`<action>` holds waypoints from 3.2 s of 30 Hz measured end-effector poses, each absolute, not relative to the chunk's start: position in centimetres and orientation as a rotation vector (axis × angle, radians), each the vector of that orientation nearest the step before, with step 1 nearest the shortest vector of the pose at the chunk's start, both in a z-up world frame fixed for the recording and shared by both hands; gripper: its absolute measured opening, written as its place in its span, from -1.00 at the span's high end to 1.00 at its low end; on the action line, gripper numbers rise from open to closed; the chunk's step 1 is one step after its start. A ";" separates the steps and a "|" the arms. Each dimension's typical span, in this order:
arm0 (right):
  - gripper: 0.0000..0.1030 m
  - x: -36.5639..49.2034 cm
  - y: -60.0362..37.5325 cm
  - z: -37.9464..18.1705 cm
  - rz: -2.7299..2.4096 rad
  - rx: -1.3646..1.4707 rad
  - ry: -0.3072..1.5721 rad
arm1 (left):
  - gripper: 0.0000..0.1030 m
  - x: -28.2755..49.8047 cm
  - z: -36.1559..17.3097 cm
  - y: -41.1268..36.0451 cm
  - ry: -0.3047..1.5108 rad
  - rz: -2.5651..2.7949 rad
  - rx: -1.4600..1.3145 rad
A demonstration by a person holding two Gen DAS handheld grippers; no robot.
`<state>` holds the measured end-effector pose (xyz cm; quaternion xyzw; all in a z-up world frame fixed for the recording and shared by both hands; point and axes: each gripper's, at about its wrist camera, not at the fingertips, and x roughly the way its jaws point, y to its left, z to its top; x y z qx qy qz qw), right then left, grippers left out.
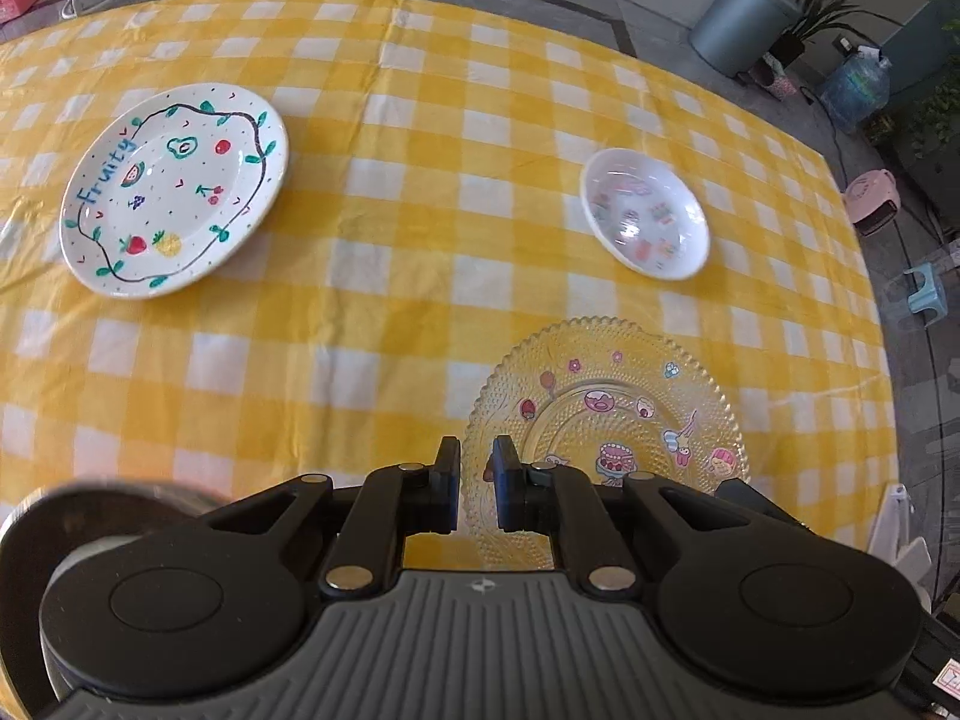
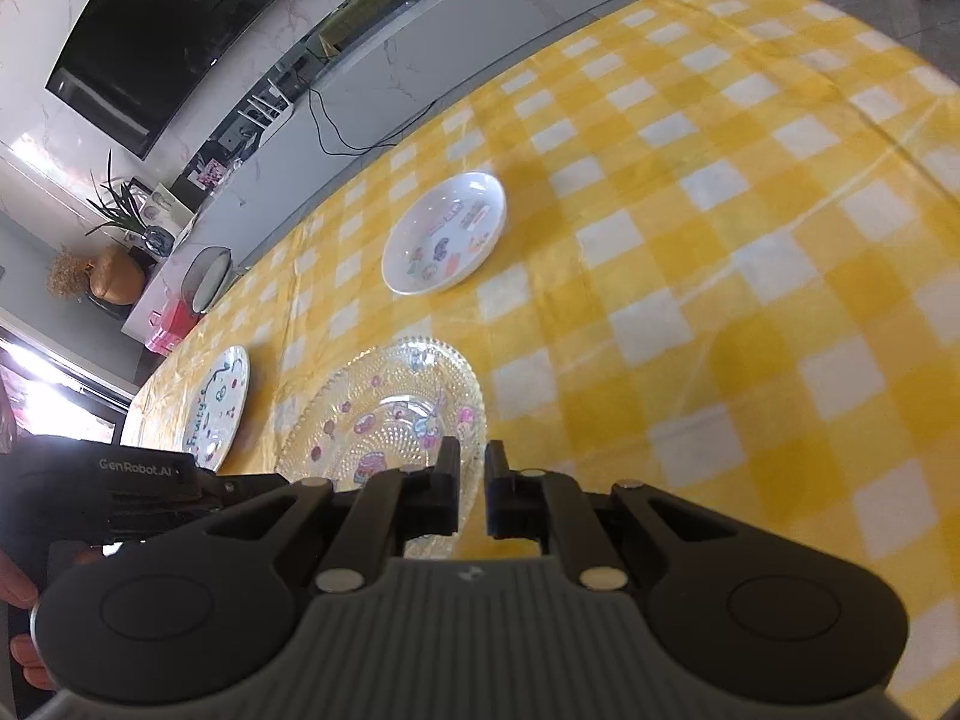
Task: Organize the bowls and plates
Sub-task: 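Move both tools over the glass plate toward the white 'Fruity' plate, then close both grippers on the rim of the white 'Fruity' plate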
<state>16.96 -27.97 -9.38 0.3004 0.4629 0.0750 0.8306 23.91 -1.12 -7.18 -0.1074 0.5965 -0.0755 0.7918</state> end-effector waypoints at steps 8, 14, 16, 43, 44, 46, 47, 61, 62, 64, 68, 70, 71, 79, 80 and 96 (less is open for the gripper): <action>0.89 12.5 -30.2 -7.6 0.170 0.614 1.002 | 0.78 19.0 -6.2 -2.1 1.256 -0.166 -0.312; 0.87 9.5 -31.3 -9.4 0.174 0.618 1.071 | 0.78 15.5 -7.6 -3.0 1.261 -0.150 -0.328; 0.87 9.2 -31.3 -9.7 0.166 0.602 1.086 | 0.78 14.9 -8.1 -3.0 1.260 -0.138 -0.347; 0.46 10.0 -27.0 -8.9 0.101 0.207 1.166 | 0.37 13.6 -8.4 -4.1 1.338 -0.165 -0.137; 0.41 10.2 -26.6 -8.5 0.112 0.172 1.173 | 0.36 13.7 -7.9 -4.0 1.356 -0.192 -0.120; 0.35 10.7 -25.7 -7.6 0.148 0.092 1.182 | 0.35 14.0 -6.6 -3.8 1.380 -0.233 -0.089; 0.34 11.1 -25.2 -7.0 0.162 0.052 1.185 | 0.35 14.3 -5.8 -3.6 1.390 -0.257 -0.063; 0.23 21.6 -13.1 -2.3 0.436 -0.427 1.364 | 0.27 24.3 1.9 4.0 1.497 -0.336 -0.022; 0.22 22.3 -12.2 -2.2 0.438 -0.458 1.362 | 0.26 25.0 2.4 4.7 1.488 -0.339 -0.036; 0.19 24.1 -10.4 -2.0 0.444 -0.496 1.368 | 0.25 26.4 2.9 6.0 1.467 -0.325 -0.024; 0.01 27.5 -6.9 -2.1 0.468 -0.486 1.404 | 0.25 29.2 1.8 8.6 1.473 -0.246 0.020; 0.01 28.8 -5.1 -2.4 0.476 -0.495 1.413 | 0.25 30.3 0.8 10.1 1.477 -0.227 0.036; 0.01 29.4 -4.3 -2.6 0.482 -0.500 1.416 | 0.25 30.8 0.2 10.8 1.473 -0.217 0.051; 0.15 34.6 1.2 -5.5 0.517 -0.438 1.462 | 0.25 33.9 -5.9 15.8 1.481 -0.166 0.088; 0.15 35.1 1.6 -5.9 0.523 -0.429 1.467 | 0.25 34.2 -6.5 16.1 1.485 -0.164 0.091; 0.27 40.8 5.3 -9.1 0.479 -0.340 1.603 | 0.26 38.1 -10.4 18.7 1.592 -0.168 -0.067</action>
